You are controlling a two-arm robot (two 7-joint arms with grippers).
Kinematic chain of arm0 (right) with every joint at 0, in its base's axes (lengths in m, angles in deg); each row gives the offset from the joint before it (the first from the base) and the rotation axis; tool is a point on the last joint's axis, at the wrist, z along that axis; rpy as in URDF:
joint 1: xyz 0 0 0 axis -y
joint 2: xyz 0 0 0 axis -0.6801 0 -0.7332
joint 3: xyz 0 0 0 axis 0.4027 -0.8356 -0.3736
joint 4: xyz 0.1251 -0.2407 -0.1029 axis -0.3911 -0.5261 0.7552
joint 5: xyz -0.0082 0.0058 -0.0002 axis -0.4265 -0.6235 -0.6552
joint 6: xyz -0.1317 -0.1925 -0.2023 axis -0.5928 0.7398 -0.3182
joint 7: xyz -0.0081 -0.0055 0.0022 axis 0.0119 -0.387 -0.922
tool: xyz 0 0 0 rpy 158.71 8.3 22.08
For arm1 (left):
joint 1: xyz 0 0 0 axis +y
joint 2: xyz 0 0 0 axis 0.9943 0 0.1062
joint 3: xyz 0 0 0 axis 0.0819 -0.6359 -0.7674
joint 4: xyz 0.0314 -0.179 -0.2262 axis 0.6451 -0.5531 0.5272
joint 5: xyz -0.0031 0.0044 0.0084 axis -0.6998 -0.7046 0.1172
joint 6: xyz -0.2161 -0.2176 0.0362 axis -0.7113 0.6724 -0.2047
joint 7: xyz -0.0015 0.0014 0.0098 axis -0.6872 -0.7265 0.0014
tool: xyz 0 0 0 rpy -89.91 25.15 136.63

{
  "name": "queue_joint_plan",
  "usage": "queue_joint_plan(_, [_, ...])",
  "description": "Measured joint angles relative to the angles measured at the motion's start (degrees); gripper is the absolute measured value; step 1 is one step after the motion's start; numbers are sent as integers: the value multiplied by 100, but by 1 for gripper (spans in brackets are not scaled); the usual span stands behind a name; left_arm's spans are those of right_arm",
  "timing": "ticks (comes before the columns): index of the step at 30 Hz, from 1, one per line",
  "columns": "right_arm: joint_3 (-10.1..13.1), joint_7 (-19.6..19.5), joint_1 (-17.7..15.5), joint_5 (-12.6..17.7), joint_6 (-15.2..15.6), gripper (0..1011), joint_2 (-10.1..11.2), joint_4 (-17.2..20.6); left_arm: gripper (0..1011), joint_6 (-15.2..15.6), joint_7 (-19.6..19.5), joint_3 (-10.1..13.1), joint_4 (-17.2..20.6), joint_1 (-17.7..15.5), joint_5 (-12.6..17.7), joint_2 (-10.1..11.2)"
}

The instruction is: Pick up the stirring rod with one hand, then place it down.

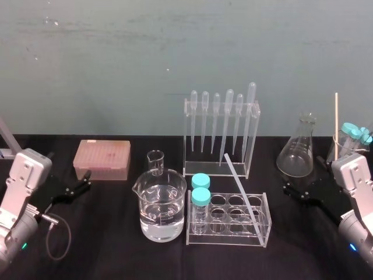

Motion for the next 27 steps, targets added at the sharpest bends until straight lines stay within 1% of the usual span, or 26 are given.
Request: queue_joint_plan(27, [0,0,0,0,0,1003,0,0,1000,0,0,0,0,0,0,0])
